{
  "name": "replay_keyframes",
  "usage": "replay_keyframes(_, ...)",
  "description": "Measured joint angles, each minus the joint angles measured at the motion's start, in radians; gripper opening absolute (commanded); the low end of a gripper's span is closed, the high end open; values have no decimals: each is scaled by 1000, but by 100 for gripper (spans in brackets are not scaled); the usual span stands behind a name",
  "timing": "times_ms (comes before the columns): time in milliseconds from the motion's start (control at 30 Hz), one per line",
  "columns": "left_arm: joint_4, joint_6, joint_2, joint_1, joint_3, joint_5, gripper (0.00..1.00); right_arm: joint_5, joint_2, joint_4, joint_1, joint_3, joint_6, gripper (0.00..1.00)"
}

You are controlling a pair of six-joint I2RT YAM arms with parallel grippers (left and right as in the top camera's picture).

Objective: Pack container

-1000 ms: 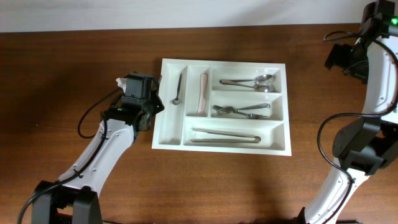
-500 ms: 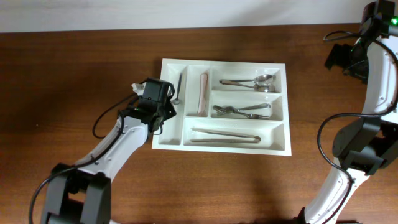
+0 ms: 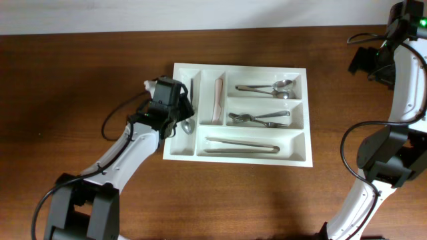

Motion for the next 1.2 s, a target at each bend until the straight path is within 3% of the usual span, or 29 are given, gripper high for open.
replay_keyframes(233,-107,171,-16,62,141,-123,87,0,0,0,0,0,0,99)
replay_keyframes(333,-143,212,-40,134,161,-193,99,0,0,0,0,0,0,98)
replay_keyframes(633,-212,246,-61,361,164,-294,99,0,0,0,0,0,1,99)
replay_keyframes(1200,-340,249,-64,351,164,-117,99,0,0,0,0,0,0,99)
